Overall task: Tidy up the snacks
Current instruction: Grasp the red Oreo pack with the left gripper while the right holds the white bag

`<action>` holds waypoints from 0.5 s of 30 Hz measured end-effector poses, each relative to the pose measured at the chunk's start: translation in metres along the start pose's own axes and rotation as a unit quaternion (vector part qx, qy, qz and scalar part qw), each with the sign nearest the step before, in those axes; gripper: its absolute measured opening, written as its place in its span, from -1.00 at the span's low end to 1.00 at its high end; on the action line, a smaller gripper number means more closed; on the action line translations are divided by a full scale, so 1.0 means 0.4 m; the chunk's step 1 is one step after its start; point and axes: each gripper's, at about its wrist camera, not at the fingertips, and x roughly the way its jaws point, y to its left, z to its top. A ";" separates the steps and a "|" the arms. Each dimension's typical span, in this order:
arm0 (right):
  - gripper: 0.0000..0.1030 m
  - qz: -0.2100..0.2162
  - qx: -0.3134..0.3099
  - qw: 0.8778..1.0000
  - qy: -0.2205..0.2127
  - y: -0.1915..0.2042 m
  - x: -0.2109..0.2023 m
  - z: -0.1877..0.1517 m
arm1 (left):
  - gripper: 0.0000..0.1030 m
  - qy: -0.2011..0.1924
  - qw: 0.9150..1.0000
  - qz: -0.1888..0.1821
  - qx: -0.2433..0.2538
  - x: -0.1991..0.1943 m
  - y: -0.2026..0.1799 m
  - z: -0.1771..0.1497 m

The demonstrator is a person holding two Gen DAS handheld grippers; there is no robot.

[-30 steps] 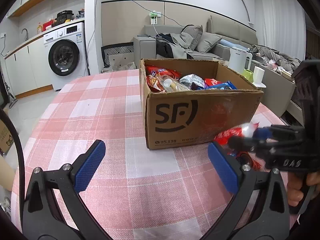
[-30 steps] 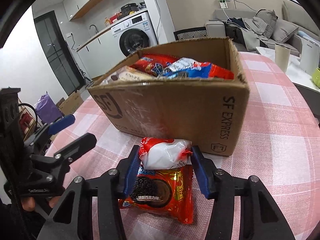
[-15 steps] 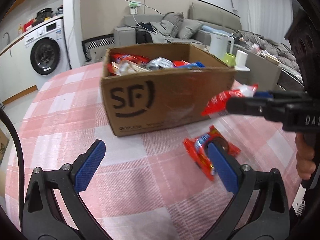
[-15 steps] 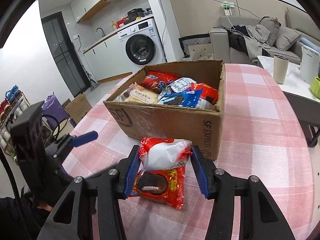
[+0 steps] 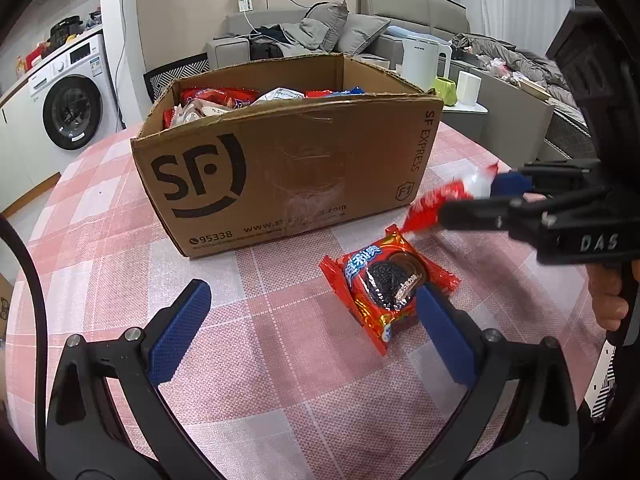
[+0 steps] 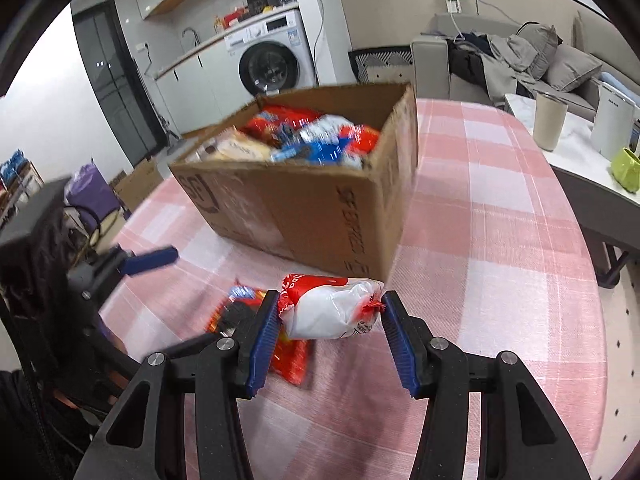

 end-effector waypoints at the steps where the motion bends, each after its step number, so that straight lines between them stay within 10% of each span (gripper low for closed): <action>1: 0.01 0.001 -0.002 1.000 0.007 -0.002 0.006 -0.005 | 0.97 0.001 1.000 0.000 0.000 0.001 0.001 0.000; 15: 0.01 0.038 -0.038 0.998 0.043 0.063 0.074 -0.034 | 0.97 0.019 1.000 -0.012 0.000 0.016 0.037 -0.005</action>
